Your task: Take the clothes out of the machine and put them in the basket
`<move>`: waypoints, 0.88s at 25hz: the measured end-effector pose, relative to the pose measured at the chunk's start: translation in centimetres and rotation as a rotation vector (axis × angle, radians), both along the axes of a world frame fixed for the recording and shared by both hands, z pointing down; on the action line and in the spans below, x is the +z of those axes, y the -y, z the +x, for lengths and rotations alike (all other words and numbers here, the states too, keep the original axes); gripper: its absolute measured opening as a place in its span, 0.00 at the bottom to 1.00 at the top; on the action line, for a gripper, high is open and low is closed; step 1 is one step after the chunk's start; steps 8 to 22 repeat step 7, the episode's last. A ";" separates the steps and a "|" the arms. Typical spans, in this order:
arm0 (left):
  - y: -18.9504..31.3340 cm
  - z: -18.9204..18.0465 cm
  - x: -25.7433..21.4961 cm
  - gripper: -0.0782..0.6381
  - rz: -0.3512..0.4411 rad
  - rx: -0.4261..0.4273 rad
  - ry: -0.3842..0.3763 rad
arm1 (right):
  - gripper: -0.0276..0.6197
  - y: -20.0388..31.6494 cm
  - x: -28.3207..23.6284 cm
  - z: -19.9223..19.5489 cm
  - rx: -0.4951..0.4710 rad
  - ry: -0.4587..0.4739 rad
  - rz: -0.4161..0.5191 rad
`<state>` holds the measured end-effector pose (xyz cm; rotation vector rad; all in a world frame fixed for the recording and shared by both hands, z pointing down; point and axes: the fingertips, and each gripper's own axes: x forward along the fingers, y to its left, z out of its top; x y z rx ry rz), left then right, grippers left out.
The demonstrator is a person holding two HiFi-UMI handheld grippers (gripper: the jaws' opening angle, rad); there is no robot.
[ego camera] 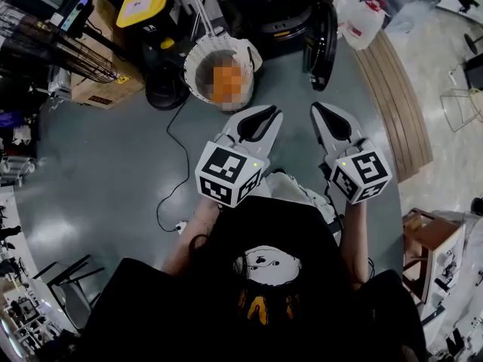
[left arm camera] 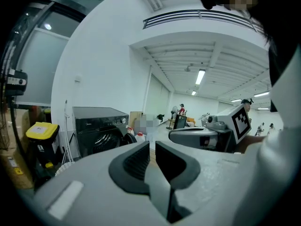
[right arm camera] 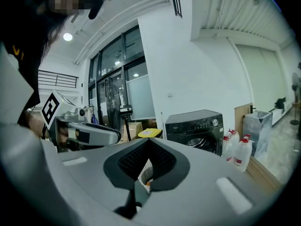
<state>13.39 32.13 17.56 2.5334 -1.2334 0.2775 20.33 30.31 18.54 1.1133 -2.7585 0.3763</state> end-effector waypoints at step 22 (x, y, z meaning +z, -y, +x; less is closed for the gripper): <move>0.1 -0.2 0.4 0.16 -0.006 0.006 0.009 | 0.06 0.7 -0.1 1.2 0.025 -0.015 0.007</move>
